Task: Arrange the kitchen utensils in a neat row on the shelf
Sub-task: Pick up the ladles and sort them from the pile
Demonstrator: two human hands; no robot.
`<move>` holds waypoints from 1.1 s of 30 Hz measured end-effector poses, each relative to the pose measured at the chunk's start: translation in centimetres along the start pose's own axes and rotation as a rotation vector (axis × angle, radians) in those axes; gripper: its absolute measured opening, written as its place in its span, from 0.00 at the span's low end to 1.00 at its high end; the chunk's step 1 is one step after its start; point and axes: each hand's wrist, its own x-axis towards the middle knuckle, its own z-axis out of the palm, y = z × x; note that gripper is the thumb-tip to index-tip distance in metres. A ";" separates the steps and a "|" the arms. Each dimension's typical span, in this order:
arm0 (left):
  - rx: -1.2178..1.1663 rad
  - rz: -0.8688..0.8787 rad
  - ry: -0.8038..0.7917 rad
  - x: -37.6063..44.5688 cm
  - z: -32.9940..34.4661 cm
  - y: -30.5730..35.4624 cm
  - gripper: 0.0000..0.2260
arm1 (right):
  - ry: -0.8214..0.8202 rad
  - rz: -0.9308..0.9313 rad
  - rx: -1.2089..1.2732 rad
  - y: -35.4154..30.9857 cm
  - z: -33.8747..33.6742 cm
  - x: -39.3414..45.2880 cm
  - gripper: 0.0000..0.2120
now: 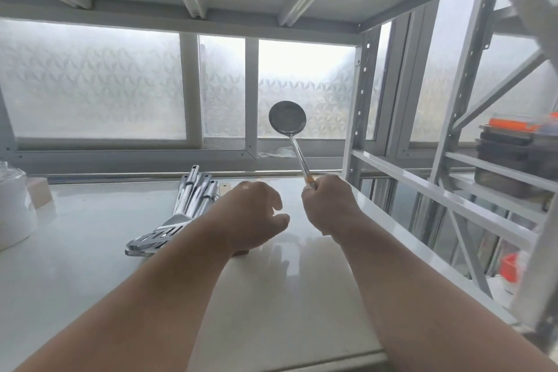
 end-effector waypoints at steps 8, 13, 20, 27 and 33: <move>0.041 -0.019 -0.051 -0.3 -0.4 0.0 0.15 | -0.002 0.109 -0.125 1.9 0.1 1.1 0.09; 0.071 -0.039 -0.061 -0.1 -0.1 -0.4 0.16 | -0.069 0.184 -0.153 2.2 0.3 0.9 0.08; 0.110 -0.058 -0.095 -0.1 -0.1 -0.6 0.18 | -0.075 0.188 -0.267 2.5 0.0 0.7 0.07; 0.161 -0.084 -0.162 -0.5 -0.4 -0.6 0.23 | -0.077 0.133 -0.428 4.3 -1.9 0.4 0.10; 0.179 -0.106 -0.190 -0.9 -0.8 -0.2 0.24 | -0.024 0.142 -0.381 6.9 -4.8 -1.2 0.10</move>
